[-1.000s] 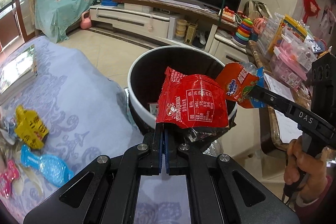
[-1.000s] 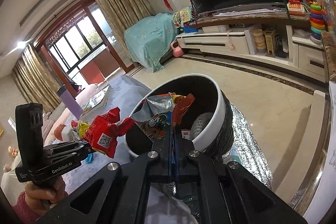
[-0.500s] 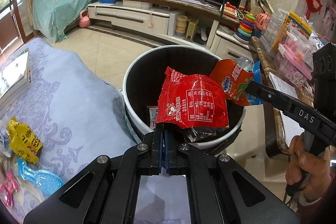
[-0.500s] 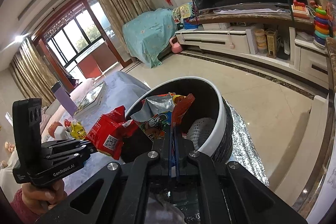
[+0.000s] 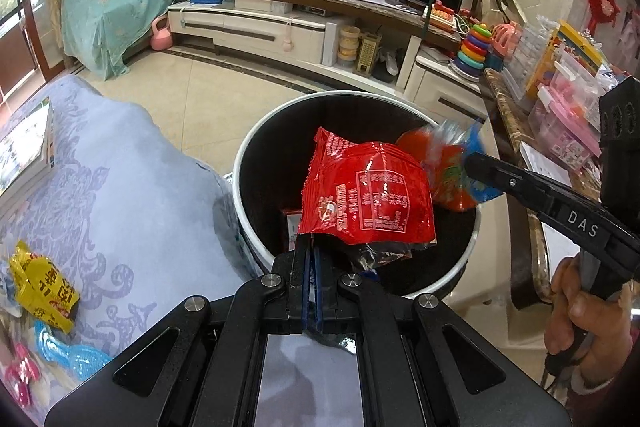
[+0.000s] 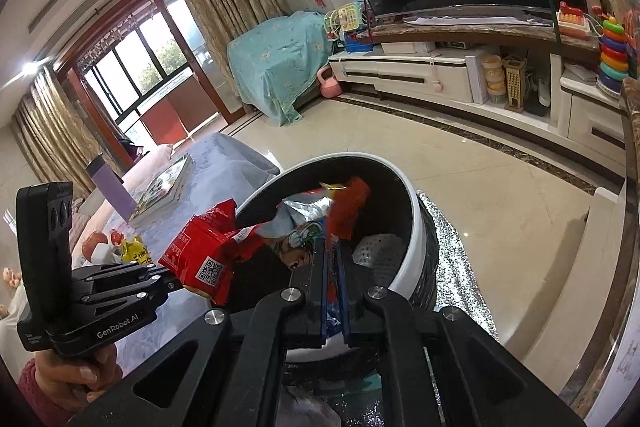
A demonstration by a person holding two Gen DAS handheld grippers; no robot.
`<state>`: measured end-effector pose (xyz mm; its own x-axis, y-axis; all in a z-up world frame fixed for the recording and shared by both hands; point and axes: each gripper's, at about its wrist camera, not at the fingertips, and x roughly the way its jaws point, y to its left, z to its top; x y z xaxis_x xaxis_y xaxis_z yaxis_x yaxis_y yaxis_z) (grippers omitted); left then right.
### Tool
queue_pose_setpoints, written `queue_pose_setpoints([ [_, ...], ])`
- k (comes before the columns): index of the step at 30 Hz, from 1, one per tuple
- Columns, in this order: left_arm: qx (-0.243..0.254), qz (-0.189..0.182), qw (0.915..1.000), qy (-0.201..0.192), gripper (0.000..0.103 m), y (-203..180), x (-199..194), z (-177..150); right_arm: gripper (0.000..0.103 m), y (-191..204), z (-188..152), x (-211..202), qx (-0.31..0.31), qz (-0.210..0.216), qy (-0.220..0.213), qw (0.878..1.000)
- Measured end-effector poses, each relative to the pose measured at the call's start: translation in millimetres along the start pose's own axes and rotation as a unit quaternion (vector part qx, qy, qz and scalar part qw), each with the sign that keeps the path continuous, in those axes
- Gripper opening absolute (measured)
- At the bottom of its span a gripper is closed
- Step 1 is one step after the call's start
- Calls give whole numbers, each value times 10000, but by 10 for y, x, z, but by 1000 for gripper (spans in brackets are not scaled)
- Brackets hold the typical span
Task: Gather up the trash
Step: 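Carry both wrappers over the trash bin and open both tools to drop them, then move both open tools back over the table toward the candy packs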
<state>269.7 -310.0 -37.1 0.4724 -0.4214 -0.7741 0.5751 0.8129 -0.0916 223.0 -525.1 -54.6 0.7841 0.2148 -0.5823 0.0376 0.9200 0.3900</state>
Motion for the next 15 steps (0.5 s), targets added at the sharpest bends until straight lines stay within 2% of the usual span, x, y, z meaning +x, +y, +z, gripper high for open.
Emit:
queue_pose_setpoints([
  [1,-12,-2,10000,18,7,10,6,4,8,4,7,5,-4,-19,5,10000],
  [3,-28,-4,10000,-3,23,20,-5,-7,13,1,16,12,6,-57,1,10000],
  [4,-30,28,10000,-34,29,22,-19,-15,23,-10,25,14,16,-70,3,10000],
  [5,-33,49,10000,-77,36,27,-40,-27,28,-17,25,9,30,-83,-7,10000],
  [7,-53,47,9999,-122,38,31,-72,-52,42,-21,15,-26,46,-93,-62,9999],
  [9,-95,47,9999,-137,39,54,-107,-93,50,-17,5,-48,55,-111,-100,9999],
  [10,-116,51,9998,-148,40,64,-122,-109,58,-8,-10,-72,68,-109,-124,9998],
  [13,-233,48,9995,-219,50,116,-216,-231,84,37,-40,-114,100,-122,-178,9997],
  [14,-277,51,9993,-246,56,136,-246,-266,92,53,-48,-126,111,-122,-182,9997],
  [15,-330,57,9990,-290,60,161,-283,-307,94,79,-62,-141,117,-97,-187,9997],
])
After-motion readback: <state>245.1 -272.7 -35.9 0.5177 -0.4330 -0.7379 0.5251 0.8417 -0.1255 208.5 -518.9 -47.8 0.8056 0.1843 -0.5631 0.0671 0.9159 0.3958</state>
